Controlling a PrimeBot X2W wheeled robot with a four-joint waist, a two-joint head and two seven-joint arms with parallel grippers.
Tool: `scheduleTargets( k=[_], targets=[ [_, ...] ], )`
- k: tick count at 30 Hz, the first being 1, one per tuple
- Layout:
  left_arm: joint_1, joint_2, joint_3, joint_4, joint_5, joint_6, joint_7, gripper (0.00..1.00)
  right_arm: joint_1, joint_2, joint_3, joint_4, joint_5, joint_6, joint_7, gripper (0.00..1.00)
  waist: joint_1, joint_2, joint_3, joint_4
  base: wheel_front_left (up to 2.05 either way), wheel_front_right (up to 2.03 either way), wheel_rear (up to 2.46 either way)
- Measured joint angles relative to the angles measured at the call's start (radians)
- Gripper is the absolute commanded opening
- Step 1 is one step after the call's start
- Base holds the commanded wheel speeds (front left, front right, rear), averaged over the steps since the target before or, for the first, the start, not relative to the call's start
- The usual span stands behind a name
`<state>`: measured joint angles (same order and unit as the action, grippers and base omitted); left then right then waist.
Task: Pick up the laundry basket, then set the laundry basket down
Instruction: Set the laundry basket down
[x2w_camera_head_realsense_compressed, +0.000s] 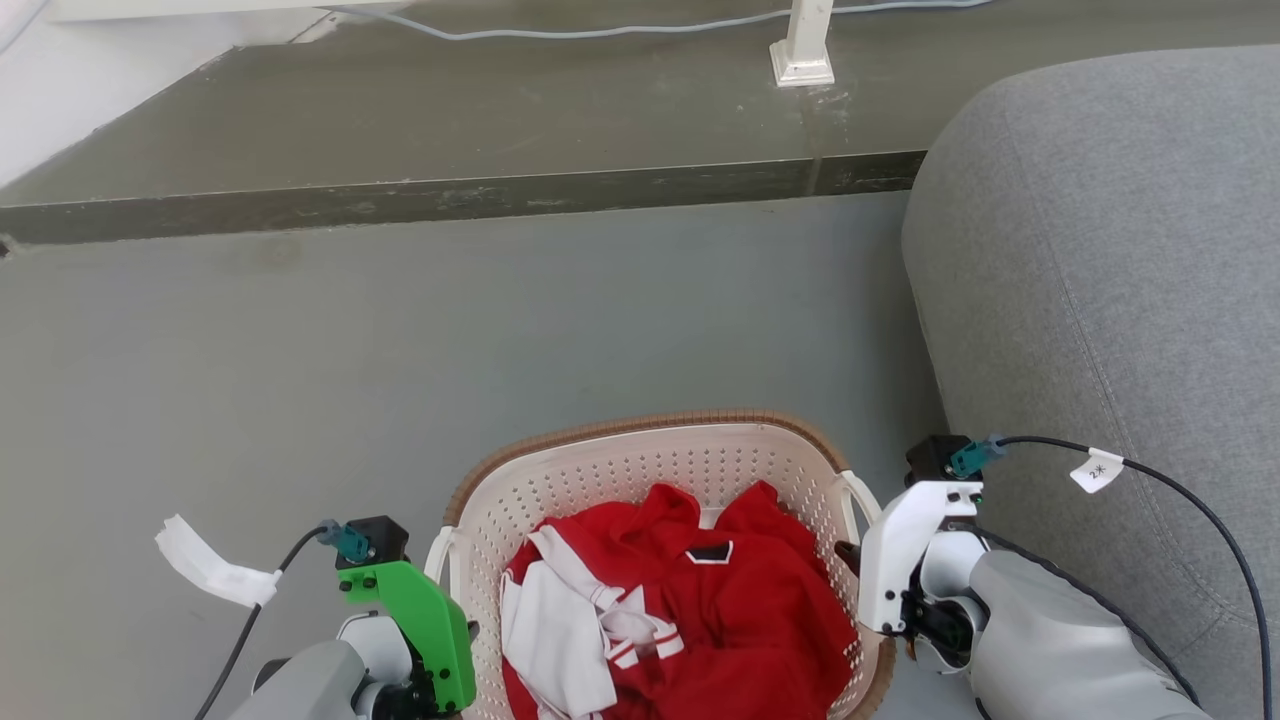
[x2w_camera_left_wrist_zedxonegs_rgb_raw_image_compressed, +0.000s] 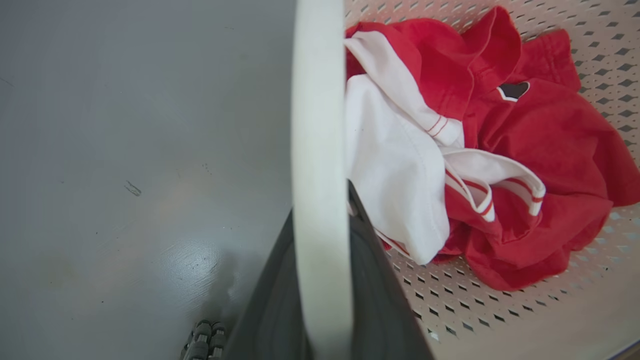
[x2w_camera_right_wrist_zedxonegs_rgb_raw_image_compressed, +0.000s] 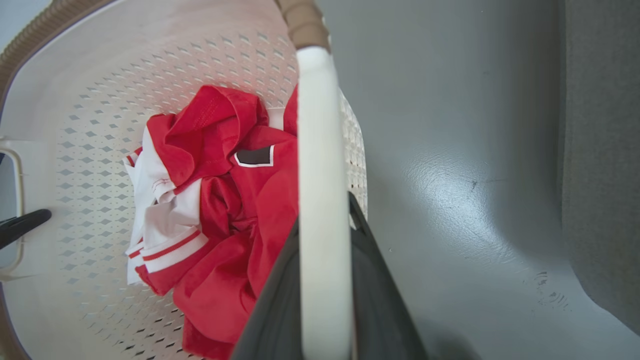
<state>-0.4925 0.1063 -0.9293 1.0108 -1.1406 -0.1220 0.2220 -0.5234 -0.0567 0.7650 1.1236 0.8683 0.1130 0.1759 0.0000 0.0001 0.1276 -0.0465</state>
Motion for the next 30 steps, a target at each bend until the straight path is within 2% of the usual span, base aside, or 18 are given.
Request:
scheduleTargets(
  k=[15,30],
  targets=[
    [-0.007,0.007,-0.008,-0.003,-0.017,0.000,-0.016,0.00,-0.015,0.000,0.017,-0.001,0.013,0.000,-0.008,0.00,0.0000,0.0000,0.027,-0.005,0.00,0.00,0.00],
    [-0.076,0.026,-0.014,-0.018,-0.017,0.000,-0.058,0.00,-0.079,-0.002,0.023,-0.010,0.022,0.000,-0.051,0.00,0.0000,0.0000,0.141,-0.011,0.00,0.00,0.00]
  ],
)
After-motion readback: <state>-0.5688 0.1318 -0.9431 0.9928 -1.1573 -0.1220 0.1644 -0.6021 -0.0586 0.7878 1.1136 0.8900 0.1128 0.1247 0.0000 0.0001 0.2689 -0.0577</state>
